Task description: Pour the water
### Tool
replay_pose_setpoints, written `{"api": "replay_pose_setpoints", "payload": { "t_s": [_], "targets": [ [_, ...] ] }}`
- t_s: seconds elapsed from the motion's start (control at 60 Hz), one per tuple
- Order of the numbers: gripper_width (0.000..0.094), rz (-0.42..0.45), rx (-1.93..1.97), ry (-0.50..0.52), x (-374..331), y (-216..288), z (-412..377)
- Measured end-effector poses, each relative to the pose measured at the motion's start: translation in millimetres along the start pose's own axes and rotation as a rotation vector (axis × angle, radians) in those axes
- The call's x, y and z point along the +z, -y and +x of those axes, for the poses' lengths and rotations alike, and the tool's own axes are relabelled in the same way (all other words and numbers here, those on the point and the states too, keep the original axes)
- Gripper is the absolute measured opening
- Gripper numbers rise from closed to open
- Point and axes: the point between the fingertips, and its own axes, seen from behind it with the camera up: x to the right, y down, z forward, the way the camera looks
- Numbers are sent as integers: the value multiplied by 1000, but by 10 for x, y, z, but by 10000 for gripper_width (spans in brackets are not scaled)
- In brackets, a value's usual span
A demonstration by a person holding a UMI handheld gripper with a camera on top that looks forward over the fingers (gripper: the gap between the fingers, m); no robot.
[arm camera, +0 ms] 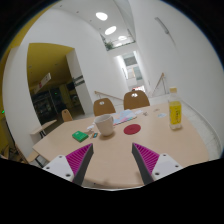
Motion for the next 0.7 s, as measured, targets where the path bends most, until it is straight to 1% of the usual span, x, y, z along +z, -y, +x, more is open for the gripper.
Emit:
{"api": "replay_pose_setpoints", "payload": {
  "t_s": [0.05,0.15,0.167,0.25,0.333,0.4,0.483,0.533,0.65,0.7],
  "targets": [
    [846,5,0,-20,19,-11,10],
    [848,28,-17,-82,29,151,356],
    [847,39,-23,-102,65,138,408],
    [849,98,-70,-214,135,442,939],
    [847,141,-124,-333,277,643,1463],
    [849,147,-164,-409,386,779,1861],
    [849,121,-194,-467,635,926,2405],
    [849,124,-207,-478,856,948,2546],
    [848,122,-175,-434,1232,1051,2696],
    [844,128,-162,-431,1293,1101,2739]
  ]
}}
